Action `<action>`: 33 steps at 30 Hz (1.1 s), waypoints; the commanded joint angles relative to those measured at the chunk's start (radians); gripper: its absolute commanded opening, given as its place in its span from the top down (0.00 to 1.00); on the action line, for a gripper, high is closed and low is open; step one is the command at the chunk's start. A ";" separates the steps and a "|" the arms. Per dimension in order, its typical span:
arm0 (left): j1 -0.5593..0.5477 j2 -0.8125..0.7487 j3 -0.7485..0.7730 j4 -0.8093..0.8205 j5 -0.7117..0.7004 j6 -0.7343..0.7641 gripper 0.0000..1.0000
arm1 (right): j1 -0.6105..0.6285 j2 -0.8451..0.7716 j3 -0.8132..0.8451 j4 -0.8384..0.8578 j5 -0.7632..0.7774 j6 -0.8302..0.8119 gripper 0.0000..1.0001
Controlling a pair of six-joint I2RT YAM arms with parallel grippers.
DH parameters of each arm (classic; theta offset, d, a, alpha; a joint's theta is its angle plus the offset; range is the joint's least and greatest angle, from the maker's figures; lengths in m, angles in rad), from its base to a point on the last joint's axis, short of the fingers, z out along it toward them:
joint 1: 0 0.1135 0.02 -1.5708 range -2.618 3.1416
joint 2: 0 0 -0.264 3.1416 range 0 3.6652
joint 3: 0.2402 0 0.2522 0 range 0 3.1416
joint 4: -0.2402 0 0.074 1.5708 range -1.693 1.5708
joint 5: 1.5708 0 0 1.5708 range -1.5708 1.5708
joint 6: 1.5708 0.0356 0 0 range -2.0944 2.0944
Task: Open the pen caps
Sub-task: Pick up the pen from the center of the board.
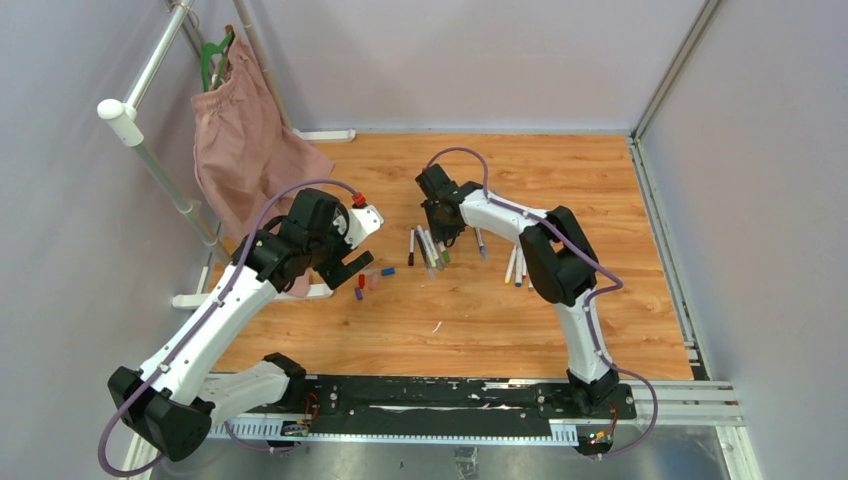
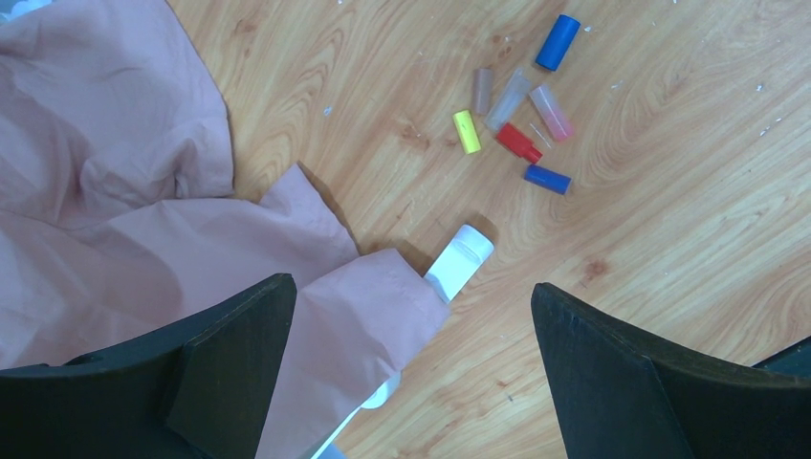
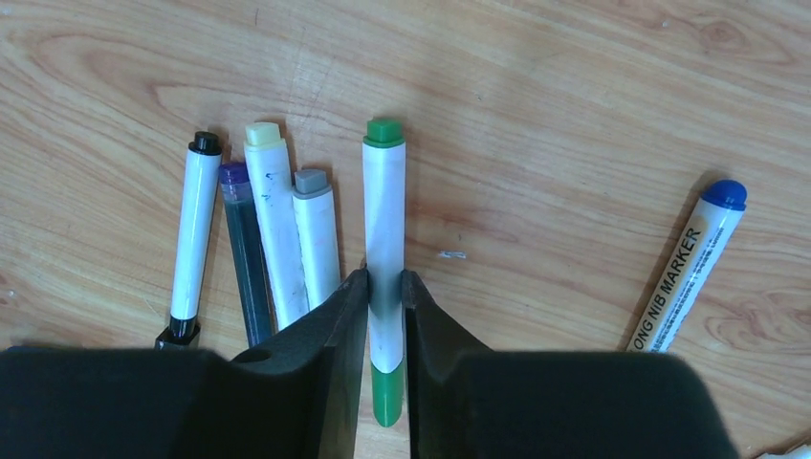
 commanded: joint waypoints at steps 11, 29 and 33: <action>0.005 0.035 0.039 -0.007 0.105 -0.094 0.00 | 0.004 -0.021 0.020 -0.071 -0.003 0.014 1.00; 0.005 0.039 0.191 0.053 0.565 -0.239 0.00 | 0.296 -0.693 -0.424 0.577 0.110 0.333 1.00; 0.005 0.029 0.169 0.074 0.634 -0.272 0.00 | 0.353 -0.717 -0.409 0.604 0.171 0.337 1.00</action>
